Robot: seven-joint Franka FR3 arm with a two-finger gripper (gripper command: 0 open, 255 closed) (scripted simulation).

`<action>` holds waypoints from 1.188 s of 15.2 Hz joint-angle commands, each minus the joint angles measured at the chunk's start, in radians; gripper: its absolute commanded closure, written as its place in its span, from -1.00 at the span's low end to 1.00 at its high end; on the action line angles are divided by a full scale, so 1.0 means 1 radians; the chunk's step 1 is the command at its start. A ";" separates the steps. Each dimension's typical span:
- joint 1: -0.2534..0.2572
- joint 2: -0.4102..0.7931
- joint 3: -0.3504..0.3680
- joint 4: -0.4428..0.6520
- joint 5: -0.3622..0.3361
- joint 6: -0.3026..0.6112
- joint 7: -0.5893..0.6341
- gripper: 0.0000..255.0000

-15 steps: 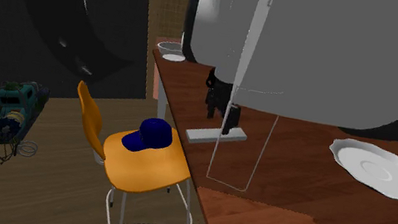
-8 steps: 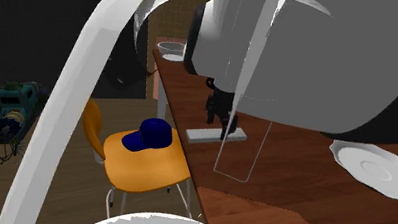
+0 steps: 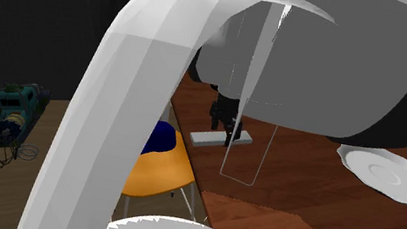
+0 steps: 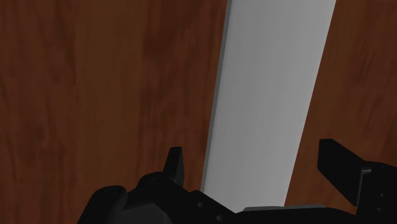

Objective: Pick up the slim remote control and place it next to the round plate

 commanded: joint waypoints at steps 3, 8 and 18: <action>0.000 0.000 0.000 0.000 0.000 0.000 0.000 1.00; 0.000 0.000 0.000 0.000 0.000 0.000 0.000 1.00; -0.003 -0.037 0.005 0.044 0.012 -0.079 -0.006 1.00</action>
